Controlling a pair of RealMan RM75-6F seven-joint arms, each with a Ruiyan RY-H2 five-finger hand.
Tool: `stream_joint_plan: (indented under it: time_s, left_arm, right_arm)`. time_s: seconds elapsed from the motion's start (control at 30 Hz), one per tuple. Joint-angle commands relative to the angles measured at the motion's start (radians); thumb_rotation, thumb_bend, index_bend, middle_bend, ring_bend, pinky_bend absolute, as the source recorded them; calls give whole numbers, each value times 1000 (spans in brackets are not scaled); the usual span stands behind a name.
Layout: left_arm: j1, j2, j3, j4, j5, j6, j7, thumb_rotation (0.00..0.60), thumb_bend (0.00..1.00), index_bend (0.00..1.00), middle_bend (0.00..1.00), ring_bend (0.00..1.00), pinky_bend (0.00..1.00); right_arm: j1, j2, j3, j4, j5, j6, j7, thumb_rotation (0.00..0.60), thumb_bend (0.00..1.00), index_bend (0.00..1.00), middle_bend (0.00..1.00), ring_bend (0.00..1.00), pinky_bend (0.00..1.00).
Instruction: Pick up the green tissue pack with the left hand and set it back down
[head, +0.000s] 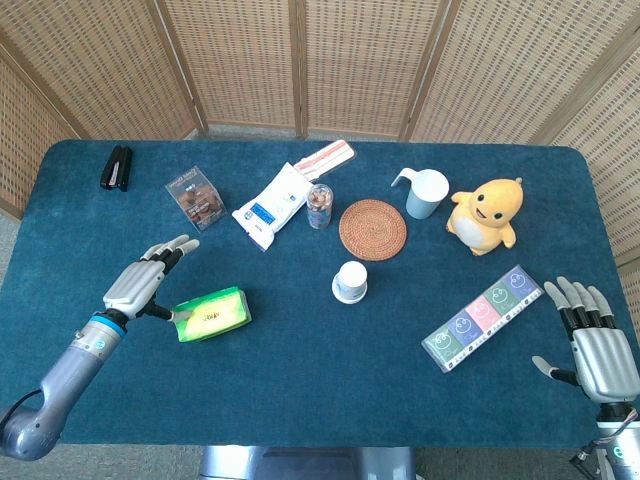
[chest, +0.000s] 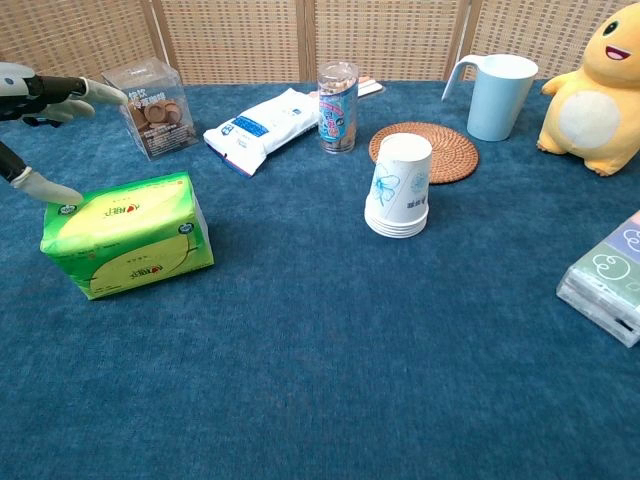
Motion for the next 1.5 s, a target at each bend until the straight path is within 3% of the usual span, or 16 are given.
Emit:
stream_joint_plan:
  time_s: [0.03, 0.27, 0.53, 0.63, 0.7, 0.77, 0.87, 0.97, 1.07, 1.23, 1.5]
  left_arm:
    - [28, 48, 33, -56, 76, 10, -37, 600, 8, 51, 0, 0, 0]
    - [42, 107, 86, -86, 174, -17, -61, 600, 8, 44, 0, 0, 0]
    - [48, 28, 105, -48, 144, -1, 58, 600, 7, 58, 0, 0, 20]
    - [55, -32, 99, -20, 116, 42, 146, 600, 8, 100, 22, 0, 128]
    - [57, -64, 95, -12, 95, 66, 208, 600, 11, 139, 89, 24, 218]
    - [58, -78, 93, -13, 80, 78, 237, 600, 21, 218, 186, 103, 322]
    - [65, -106, 85, -10, 63, 116, 291, 600, 47, 432, 391, 302, 499]
    - [72, -125, 79, -18, 30, 146, 348, 600, 77, 502, 458, 368, 554]
    - [74, -123, 75, -28, 20, 154, 354, 600, 101, 509, 458, 374, 558]
    - [62, -67, 70, -69, 49, 90, 236, 600, 106, 510, 454, 375, 558]
    - [-6, 113, 52, -123, 221, -164, -262, 600, 106, 517, 463, 376, 547]
  right_arm:
    - [0, 0, 0, 0, -1, 1, 1, 600, 0, 0, 0, 0, 0]
    - [0, 3, 0, -2, -1, 1, 6, 600, 0, 0, 0, 0, 0]
    - [1, 4, 0, -2, 1, -1, 11, 600, 0, 0, 0, 0, 0]
    - [1, 4, 0, -1, 3, -3, 14, 600, 0, 0, 0, 0, 0]
    - [2, 4, 1, 0, 5, -5, 15, 600, 0, 0, 0, 0, 0]
    - [2, 4, 1, 0, 5, -6, 15, 600, 0, 0, 0, 0, 0]
    - [2, 4, 1, 1, 6, -7, 16, 600, 0, 0, 0, 0, 0]
    - [3, 5, 0, 0, 5, -8, 18, 600, 0, 0, 0, 0, 0]
    - [3, 4, -1, 0, 4, -9, 17, 600, 0, 0, 0, 0, 0]
    - [3, 2, -2, 0, 3, -9, 10, 600, 0, 0, 0, 0, 0]
    - [4, -4, -2, 1, 6, -12, -6, 600, 0, 0, 0, 0, 0]
